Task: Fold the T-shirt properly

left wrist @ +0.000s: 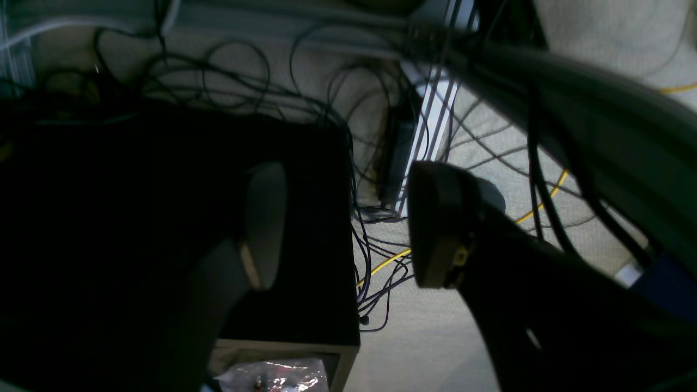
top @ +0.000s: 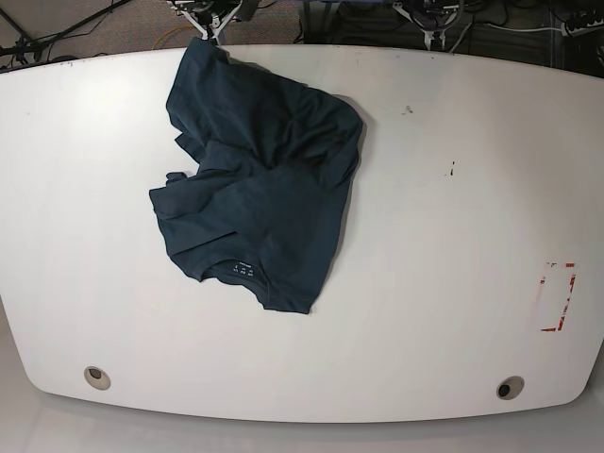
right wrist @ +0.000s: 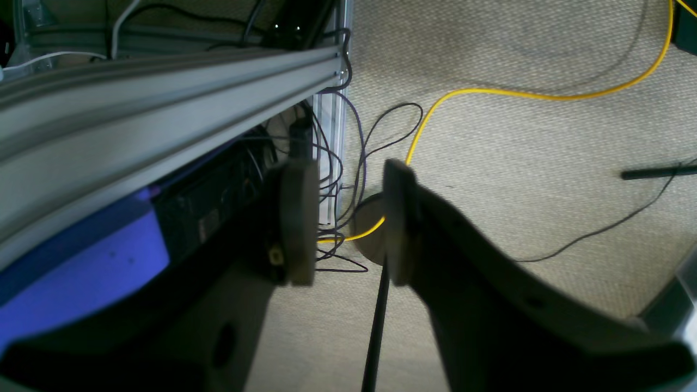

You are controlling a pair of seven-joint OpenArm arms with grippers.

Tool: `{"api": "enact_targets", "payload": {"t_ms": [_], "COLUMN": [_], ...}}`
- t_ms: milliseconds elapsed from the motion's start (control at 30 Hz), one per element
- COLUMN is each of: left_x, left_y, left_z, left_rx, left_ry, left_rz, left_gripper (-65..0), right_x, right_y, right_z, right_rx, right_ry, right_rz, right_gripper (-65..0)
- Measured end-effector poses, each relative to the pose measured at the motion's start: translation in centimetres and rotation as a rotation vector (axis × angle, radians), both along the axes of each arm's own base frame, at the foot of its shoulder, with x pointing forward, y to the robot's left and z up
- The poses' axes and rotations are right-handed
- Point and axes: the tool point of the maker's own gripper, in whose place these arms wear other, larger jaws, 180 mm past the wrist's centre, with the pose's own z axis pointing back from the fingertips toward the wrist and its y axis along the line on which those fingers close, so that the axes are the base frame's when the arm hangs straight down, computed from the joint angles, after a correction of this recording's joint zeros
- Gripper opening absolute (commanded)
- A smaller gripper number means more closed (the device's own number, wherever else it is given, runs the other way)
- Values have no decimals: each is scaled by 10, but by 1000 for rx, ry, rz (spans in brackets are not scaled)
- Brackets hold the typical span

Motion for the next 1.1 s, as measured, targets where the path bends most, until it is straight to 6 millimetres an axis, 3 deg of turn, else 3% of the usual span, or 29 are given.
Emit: {"api": "enact_targets", "payload": {"t_ms": [33,67,100,133,233,333,567,833,1100], "left_x": [-2,-2,8,-13,0,1,-4,-3,-1], "left_y": [13,13,8,6,-4,-7,-1,1,2], "left_z": [7,7,4,0,0,0,0,0,1], "left_rx": [33,33,24,16,-4,-10,-1,2,6], "left_ry": [-55,-55,-73,45,-19,-7,3,-1,-11], "left_rz": [-13,-13,6,2,9,8,7,7,7], "left_gripper": [-319,-319,-319,-319,-321,-321,-321,-321,-321], "right_x": [-21,-21,-13,-14,10,19,-7,10,5], "right_y": [-1,-1,4,7,20,30,22,21,20], "right_z": [2,2,1,-2,0,2,-1,1,1], "right_rx": [-3,-3,7,1,28,51,34,33,31], "right_ry": [0,0,7,44,-22,-38,20,-23,-13], "right_rz": [-19,-19,-20,10,-11,-10,-4,-12,-9], "right_gripper": [-458,-458,-458,-458,-458,-458,-460,-461,-461]}}
